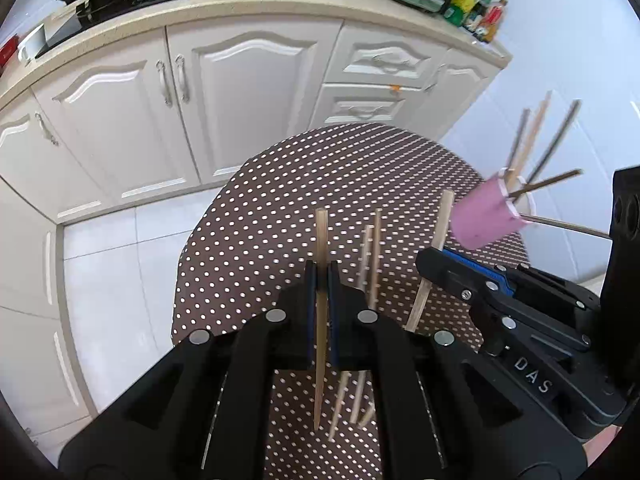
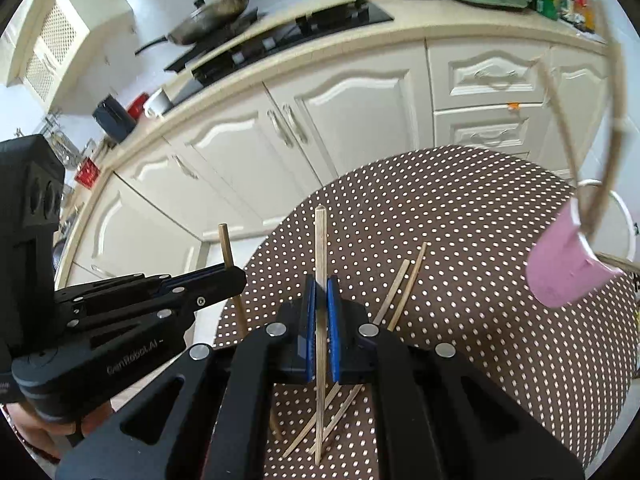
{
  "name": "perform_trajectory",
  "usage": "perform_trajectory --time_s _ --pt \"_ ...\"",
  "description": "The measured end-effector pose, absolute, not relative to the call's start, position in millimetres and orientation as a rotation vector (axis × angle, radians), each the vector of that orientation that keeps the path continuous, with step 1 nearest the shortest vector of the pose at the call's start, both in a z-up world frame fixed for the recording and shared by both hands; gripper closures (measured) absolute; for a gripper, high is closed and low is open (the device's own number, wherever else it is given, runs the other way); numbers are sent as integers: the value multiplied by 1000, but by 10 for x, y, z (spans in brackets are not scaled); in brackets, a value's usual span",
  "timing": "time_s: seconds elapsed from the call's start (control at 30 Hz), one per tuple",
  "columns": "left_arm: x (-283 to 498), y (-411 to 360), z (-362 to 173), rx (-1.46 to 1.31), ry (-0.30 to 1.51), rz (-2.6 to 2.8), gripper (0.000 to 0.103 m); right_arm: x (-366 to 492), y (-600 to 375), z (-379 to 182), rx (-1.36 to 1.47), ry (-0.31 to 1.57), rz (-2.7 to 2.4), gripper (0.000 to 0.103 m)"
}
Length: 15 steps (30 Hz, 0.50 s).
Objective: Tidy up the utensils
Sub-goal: 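Lift both held sticks upright and carry them over the pink cup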
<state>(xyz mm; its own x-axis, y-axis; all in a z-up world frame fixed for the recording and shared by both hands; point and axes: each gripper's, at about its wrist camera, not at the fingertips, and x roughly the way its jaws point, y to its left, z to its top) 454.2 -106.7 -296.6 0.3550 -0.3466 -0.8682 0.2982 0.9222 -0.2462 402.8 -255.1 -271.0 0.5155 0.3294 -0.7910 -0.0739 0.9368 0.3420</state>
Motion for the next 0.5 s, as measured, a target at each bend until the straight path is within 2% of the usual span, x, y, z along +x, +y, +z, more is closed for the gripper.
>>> perform_trajectory --time_s 0.5 --pt "3965 -1232 -2390 11 1011 -581 97 3133 -2795 -2127 326 832 97 99"
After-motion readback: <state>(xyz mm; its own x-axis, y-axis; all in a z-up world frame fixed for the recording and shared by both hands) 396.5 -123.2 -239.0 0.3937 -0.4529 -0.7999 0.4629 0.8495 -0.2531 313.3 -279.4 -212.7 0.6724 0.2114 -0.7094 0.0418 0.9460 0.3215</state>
